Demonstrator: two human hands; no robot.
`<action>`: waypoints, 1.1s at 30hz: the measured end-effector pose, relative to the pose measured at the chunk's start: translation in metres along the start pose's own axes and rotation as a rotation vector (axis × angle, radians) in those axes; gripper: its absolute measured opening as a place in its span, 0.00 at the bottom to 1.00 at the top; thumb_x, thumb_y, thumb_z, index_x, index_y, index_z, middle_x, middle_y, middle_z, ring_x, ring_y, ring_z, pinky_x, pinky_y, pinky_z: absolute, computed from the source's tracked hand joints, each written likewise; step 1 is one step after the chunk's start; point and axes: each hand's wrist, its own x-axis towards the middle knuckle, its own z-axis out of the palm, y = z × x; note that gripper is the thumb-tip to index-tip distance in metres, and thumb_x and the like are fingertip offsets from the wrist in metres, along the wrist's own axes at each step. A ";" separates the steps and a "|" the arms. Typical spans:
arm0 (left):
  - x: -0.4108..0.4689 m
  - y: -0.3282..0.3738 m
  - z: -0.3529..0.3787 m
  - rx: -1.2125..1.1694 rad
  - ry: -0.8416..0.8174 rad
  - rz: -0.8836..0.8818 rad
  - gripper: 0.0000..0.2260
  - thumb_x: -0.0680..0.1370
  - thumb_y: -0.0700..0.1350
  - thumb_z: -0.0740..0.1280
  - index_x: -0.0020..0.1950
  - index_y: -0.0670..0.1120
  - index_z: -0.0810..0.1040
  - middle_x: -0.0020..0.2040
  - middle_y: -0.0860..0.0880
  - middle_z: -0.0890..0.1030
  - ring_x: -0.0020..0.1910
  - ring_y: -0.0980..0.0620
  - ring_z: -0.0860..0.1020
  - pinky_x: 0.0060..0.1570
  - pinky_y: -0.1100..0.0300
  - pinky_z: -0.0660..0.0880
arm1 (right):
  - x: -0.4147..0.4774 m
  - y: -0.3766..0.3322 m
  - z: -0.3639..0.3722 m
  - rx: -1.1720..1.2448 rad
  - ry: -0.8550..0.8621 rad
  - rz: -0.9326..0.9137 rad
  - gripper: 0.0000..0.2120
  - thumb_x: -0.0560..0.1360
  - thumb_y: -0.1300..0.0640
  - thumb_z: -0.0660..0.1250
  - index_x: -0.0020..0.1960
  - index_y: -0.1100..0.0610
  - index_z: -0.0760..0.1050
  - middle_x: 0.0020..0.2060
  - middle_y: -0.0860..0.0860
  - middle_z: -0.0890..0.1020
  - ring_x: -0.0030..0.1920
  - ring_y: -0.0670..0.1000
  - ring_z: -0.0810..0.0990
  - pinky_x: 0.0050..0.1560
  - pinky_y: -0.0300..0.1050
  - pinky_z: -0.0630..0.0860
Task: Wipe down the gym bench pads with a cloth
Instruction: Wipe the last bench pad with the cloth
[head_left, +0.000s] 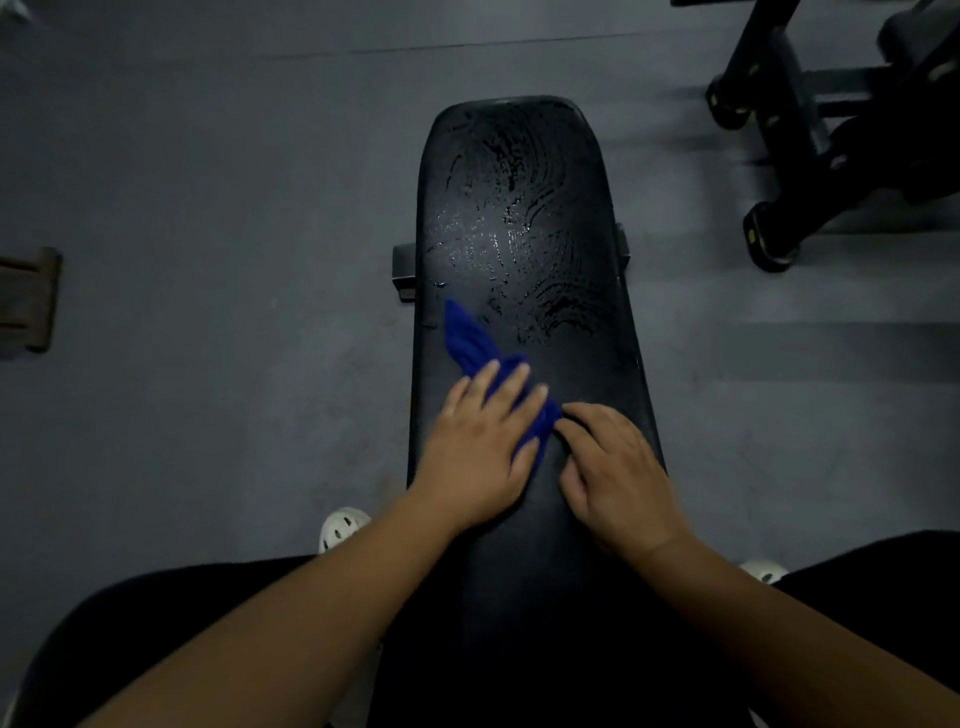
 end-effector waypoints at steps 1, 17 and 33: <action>-0.026 -0.002 0.000 -0.002 0.000 0.062 0.27 0.80 0.57 0.57 0.78 0.52 0.65 0.79 0.48 0.63 0.78 0.42 0.60 0.74 0.43 0.61 | -0.001 -0.001 -0.001 0.000 -0.001 0.005 0.21 0.73 0.55 0.59 0.63 0.59 0.76 0.62 0.55 0.76 0.63 0.55 0.73 0.66 0.50 0.70; -0.046 -0.007 -0.017 -0.501 0.038 -0.102 0.35 0.77 0.54 0.57 0.82 0.55 0.48 0.82 0.54 0.47 0.81 0.55 0.45 0.79 0.53 0.48 | -0.017 -0.024 -0.023 0.069 0.048 0.105 0.18 0.77 0.59 0.62 0.65 0.60 0.76 0.68 0.59 0.74 0.68 0.58 0.71 0.69 0.57 0.71; 0.047 -0.039 0.001 -0.144 0.068 -0.194 0.34 0.77 0.60 0.46 0.80 0.46 0.61 0.81 0.47 0.57 0.80 0.48 0.54 0.78 0.50 0.49 | 0.090 -0.002 -0.004 -0.041 -0.151 0.064 0.25 0.76 0.41 0.59 0.61 0.59 0.74 0.75 0.56 0.66 0.78 0.57 0.59 0.76 0.56 0.59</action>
